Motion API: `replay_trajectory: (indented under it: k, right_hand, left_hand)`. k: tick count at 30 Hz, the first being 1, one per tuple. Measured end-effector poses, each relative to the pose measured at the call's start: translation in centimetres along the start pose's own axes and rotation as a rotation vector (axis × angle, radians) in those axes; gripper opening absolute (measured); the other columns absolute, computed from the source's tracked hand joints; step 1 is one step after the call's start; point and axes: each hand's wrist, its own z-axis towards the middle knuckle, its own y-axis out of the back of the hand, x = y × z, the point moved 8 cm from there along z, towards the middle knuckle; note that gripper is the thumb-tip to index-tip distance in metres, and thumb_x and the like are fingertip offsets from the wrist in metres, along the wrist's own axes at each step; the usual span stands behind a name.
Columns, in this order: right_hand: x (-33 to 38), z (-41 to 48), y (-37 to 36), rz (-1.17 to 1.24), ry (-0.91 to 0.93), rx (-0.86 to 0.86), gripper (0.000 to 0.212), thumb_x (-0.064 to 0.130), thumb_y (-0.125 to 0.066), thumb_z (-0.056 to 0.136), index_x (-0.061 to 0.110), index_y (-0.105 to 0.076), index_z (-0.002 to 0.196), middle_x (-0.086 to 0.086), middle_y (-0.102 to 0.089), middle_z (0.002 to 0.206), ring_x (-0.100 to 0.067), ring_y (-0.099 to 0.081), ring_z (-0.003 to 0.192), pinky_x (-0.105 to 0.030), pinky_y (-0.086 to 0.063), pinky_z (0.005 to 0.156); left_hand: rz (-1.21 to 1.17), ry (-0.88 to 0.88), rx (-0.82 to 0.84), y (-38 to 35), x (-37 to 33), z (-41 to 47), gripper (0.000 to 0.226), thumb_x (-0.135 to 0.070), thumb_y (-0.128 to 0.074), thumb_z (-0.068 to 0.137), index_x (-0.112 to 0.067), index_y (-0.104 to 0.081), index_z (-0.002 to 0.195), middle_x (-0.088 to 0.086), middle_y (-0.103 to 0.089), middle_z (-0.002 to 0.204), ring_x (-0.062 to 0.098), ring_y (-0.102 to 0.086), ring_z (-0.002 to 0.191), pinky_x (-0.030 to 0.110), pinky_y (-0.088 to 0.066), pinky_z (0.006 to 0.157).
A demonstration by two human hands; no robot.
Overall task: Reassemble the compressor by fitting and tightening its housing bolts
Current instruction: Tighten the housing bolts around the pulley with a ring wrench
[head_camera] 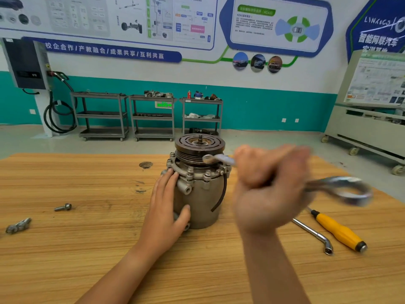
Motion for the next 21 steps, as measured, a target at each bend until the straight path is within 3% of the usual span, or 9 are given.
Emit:
replay_trajectory:
  k: [2,4,7,11,15,21]
  right_hand:
    - [-0.7,2.3,3.8,0.272,-0.135,-0.251,0.049,0.027,-0.043,0.097,0.021,-0.042,0.049,0.014,-0.029,0.039,-0.001,-0.022,0.033,-0.013,-0.024,0.045]
    - [-2.9,3.2,7.4,0.278,-0.288,-0.473,0.056,0.032,-0.027,0.102,0.021,-0.04,0.049,0.011,-0.024,0.035,-0.006,-0.013,0.032,-0.015,-0.019,0.045]
    - [-6.5,2.8,11.0,0.188,-0.453,-0.659,0.05,0.03,-0.024,0.104,0.016,-0.029,0.057,0.008,-0.018,0.038,-0.011,-0.007,0.039,-0.021,-0.013,0.045]
    - [-9.6,1.8,12.3,0.212,-0.524,-0.727,0.051,0.031,-0.028,0.103,0.018,-0.031,0.054,0.008,-0.018,0.038,-0.009,-0.01,0.037,-0.019,-0.014,0.043]
    - [-10.8,1.9,11.9,0.25,-0.577,-0.668,0.06,0.03,-0.028,0.102,0.022,-0.036,0.044,0.008,-0.018,0.037,-0.008,-0.012,0.034,-0.017,-0.017,0.041]
    - [-10.4,0.9,12.0,0.196,-0.651,-0.62,0.057,0.026,-0.028,0.102,0.02,-0.035,0.046,0.007,-0.02,0.036,-0.009,-0.015,0.034,-0.019,-0.021,0.042]
  left_hand:
    - [-0.003,0.003,0.007,0.0,0.0,-0.2,0.078,-0.017,-0.062,0.087,-0.035,-0.008,0.139,-0.032,0.004,0.145,-0.009,0.005,0.139,0.002,0.004,0.105]
    - [-0.004,0.01,0.007,0.0,0.0,-0.1,0.078,-0.018,-0.062,0.087,-0.037,-0.007,0.138,-0.033,0.005,0.144,-0.012,0.008,0.137,0.001,0.005,0.105]
    - [-0.006,0.018,0.013,-0.2,0.2,-0.1,0.078,-0.019,-0.062,0.087,-0.038,-0.006,0.138,-0.033,0.005,0.144,-0.008,0.005,0.139,0.001,0.004,0.105]
    - [0.002,0.016,0.021,-0.3,0.3,-0.1,0.078,-0.018,-0.062,0.087,-0.036,-0.007,0.138,-0.033,0.005,0.143,-0.009,0.006,0.138,0.001,0.004,0.105]
    - [0.005,0.016,0.031,-0.4,0.4,0.0,0.077,-0.019,-0.062,0.087,-0.036,-0.007,0.138,-0.033,0.005,0.144,-0.013,0.009,0.136,0.0,0.005,0.104]
    - [0.017,0.008,0.032,-0.4,0.3,-0.1,0.077,-0.02,-0.062,0.087,-0.036,-0.007,0.139,-0.032,0.005,0.144,-0.015,0.011,0.135,0.0,0.006,0.103]
